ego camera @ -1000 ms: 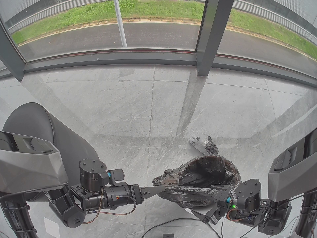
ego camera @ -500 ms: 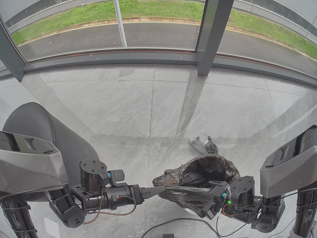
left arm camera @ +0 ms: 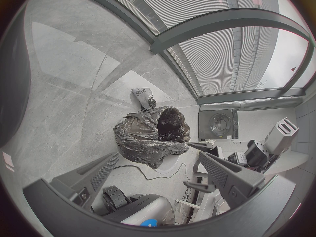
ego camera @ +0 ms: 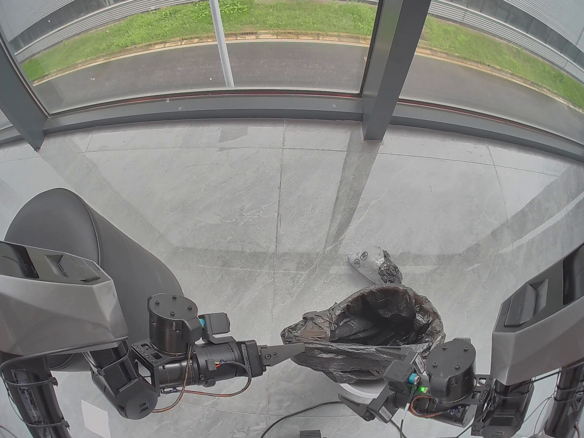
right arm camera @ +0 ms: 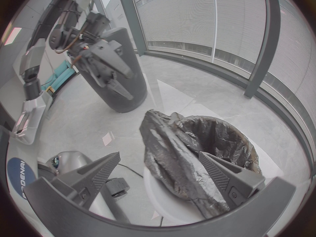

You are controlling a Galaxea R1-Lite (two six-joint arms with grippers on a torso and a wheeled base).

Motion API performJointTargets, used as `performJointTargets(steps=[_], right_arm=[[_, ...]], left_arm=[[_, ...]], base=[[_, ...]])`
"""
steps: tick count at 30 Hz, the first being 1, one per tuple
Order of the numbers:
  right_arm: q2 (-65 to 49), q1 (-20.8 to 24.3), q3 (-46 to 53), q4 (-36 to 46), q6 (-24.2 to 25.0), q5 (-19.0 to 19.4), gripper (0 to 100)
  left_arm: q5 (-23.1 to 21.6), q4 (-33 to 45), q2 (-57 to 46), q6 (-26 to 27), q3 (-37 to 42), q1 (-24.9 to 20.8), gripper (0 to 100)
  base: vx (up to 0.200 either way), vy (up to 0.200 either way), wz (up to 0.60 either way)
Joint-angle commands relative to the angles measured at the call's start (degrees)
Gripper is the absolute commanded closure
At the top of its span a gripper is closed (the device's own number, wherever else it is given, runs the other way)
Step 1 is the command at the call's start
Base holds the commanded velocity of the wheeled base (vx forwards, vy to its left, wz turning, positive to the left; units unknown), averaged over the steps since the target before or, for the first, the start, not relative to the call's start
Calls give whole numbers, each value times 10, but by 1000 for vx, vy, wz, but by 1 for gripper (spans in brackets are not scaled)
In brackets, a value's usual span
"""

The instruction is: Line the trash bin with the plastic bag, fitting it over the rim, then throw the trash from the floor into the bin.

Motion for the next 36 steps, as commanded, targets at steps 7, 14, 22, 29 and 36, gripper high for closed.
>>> performJointTargets(steps=[7, 14, 22, 29, 36], right_arm=[[42, 39, 3, -10, 27, 5, 0], [92, -2, -57, -10, 31, 7, 0], [98, -32, -72, -10, 30, 24, 0], [104, -31, -93, -10, 27, 22, 0], [117, -54, -96, -10, 28, 23, 0]], left_arm=[[0, 0, 5, 0, -1, 0, 0], [0, -1, 8, 0, -2, 0, 0], [0, -1, 9, 0, -2, 0, 0], [0, -1, 8, 0, -1, -2, 0], [0, -1, 9, 0, -1, -3, 0]], base=[[0, 0, 0], [0, 0, 0], [0, 0, 0], [0, 0, 0], [0, 0, 0]])
